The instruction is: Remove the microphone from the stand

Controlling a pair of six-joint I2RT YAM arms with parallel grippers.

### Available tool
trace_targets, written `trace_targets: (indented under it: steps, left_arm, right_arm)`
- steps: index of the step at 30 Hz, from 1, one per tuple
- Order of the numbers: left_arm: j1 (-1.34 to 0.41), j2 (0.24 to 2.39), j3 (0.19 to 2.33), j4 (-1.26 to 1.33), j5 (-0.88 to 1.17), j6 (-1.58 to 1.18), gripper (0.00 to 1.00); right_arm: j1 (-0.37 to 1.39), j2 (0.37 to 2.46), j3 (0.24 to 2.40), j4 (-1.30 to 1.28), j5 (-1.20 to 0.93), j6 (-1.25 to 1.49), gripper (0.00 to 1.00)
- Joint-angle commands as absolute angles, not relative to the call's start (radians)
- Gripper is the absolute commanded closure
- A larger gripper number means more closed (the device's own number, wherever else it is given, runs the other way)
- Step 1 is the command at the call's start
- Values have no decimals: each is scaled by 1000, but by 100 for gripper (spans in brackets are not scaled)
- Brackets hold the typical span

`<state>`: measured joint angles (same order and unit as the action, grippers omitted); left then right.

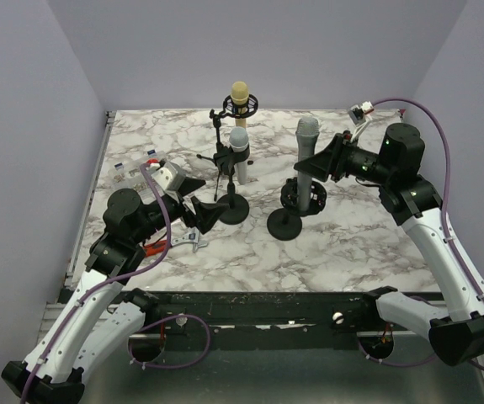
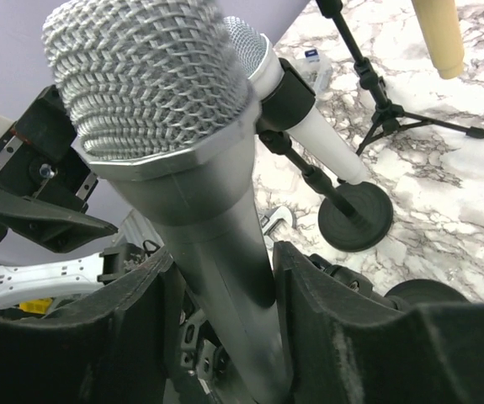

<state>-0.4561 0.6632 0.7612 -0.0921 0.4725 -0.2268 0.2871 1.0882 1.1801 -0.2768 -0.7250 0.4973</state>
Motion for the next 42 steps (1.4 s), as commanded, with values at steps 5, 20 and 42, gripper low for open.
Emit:
trace_targets:
  steps: [5, 20, 42]
  left_arm:
    - [-472, 669, 796, -95, 490, -204, 2]
    - [-482, 670, 799, -103, 482, -196, 1]
    - [-510, 647, 807, -118, 475, -185, 2]
  right_arm:
    - [295, 1078, 1249, -255, -693, 495, 57]
    - [294, 1094, 1572, -384, -349, 437, 77]
    - [295, 1114, 1272, -439, 684, 272, 87]
